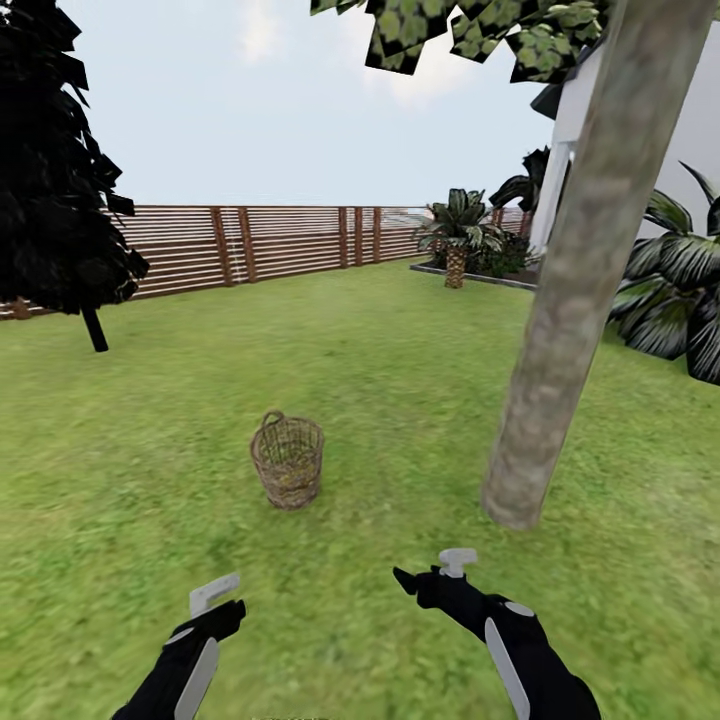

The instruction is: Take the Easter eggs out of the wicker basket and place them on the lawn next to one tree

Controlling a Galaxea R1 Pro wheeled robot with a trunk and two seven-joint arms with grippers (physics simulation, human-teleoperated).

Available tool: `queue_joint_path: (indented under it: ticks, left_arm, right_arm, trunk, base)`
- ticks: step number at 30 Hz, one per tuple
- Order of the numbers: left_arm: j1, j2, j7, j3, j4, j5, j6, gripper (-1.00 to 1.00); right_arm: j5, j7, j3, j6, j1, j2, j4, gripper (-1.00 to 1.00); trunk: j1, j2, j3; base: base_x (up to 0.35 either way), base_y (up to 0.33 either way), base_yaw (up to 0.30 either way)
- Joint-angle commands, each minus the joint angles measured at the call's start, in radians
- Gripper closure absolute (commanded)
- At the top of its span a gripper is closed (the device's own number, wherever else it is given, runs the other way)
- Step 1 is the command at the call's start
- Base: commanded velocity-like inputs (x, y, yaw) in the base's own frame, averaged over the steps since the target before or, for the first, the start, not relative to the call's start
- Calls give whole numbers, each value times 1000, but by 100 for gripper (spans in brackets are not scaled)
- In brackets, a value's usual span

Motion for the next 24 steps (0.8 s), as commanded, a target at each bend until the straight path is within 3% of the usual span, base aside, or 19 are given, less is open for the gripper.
queue_joint_path:
  ticks: [1,10,24]
  left_arm:
    - [0,-1,4,1,-2,11,4,-100]
    - [1,0,2,1,-4,38,6,-100]
    - [1,0,0,1,-3,41,7,-100]
  right_arm:
    - [-7,5,-4,9,0,1,-1,-100]
    - [-7,5,-4,9,0,1,-2,-100]
    - [-7,5,-4,9,0,1,-1,-100]
  trunk:
    - [-4,7,2]
    - [-38,70,25]
    - [-92,168,62]
  base:
    - [0,0,271]
    - [0,0,271]
    - [0,0,271]
